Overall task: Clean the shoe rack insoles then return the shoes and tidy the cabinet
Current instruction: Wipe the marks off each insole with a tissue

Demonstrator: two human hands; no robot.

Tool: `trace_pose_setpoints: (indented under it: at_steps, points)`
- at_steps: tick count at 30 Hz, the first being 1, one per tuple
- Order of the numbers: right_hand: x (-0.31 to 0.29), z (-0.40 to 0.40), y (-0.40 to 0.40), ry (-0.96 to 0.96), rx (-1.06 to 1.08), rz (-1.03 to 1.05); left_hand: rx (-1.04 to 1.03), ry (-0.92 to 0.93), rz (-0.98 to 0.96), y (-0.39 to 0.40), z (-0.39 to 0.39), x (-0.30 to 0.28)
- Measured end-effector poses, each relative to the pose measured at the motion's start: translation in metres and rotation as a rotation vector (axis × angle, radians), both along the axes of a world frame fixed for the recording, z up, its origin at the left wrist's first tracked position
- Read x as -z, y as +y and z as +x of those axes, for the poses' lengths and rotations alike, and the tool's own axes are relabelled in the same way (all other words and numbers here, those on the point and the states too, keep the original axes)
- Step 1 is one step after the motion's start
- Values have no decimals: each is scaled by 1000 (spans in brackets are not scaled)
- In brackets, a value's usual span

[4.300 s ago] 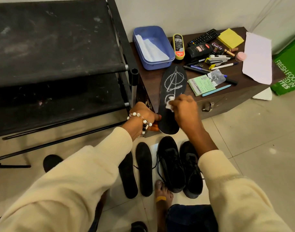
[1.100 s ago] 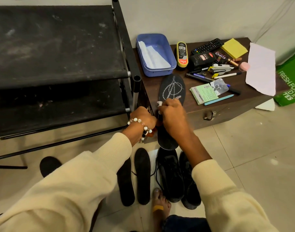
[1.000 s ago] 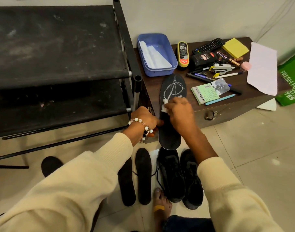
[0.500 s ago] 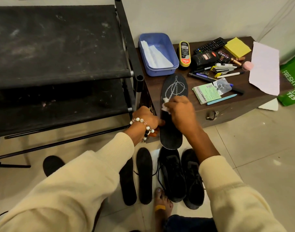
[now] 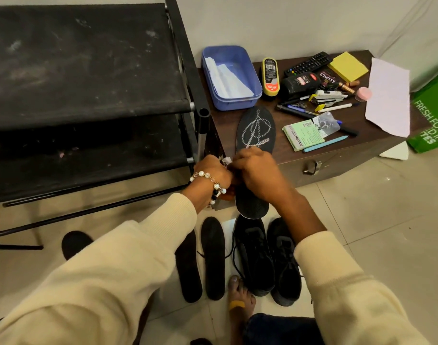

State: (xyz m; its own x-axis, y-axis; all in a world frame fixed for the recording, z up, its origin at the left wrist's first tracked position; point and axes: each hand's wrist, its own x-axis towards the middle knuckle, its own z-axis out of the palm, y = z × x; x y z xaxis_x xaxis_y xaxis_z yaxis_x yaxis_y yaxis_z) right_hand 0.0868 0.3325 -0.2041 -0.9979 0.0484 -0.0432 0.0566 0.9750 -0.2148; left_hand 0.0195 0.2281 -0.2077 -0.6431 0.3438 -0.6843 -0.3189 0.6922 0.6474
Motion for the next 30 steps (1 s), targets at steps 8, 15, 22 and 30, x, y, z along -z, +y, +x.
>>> trace_pose_setpoints:
  at_steps: [8, 15, 22, 30]
  points:
    - [-1, 8, 33, 2, 366, 56, 48, -121, 60, -4, 0, -8]
    - [-3, 13, 22, 6, 333, -26, 374, -19, -196, -7, -2, -17]
    - [-9, 13, 23, -46, 297, -62, 329, 755, -184, 0, 13, -2]
    - [-5, 5, 39, 59, 518, -76, 345, 696, -65, 0, 3, 7]
